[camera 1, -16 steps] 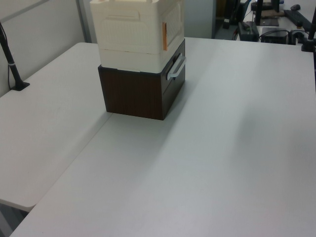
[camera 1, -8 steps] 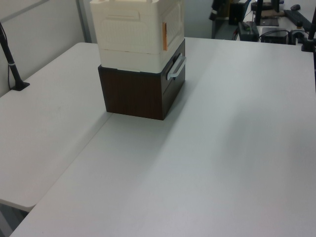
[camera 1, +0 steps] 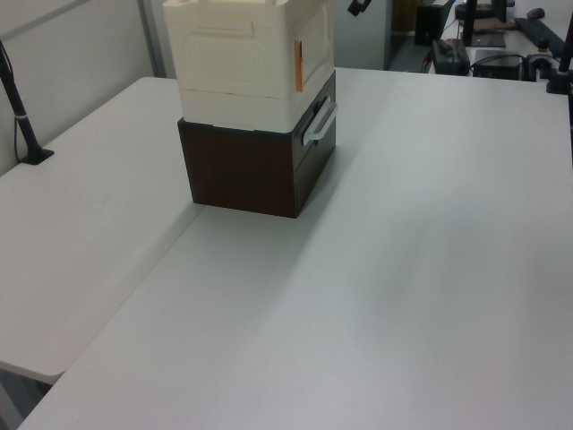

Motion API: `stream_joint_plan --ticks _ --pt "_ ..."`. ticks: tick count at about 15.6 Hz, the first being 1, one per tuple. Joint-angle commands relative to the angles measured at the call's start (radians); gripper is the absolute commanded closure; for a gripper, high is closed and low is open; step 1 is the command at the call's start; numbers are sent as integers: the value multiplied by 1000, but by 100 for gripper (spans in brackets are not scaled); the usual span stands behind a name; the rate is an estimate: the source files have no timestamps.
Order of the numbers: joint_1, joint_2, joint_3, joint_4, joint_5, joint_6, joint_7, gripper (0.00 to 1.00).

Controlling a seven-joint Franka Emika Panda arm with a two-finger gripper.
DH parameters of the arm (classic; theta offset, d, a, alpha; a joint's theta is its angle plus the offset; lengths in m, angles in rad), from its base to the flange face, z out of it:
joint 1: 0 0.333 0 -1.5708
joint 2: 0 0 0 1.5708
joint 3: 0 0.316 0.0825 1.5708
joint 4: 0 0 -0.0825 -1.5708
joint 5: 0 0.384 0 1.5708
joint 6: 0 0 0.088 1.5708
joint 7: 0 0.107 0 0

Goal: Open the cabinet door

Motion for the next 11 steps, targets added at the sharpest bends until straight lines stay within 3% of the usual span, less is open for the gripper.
stream_joint_plan --ticks 1,11 --pt "37 20 7 -3 -67 52 -21 54" --pt "99 114 6 -1 -110 201 -10 53"
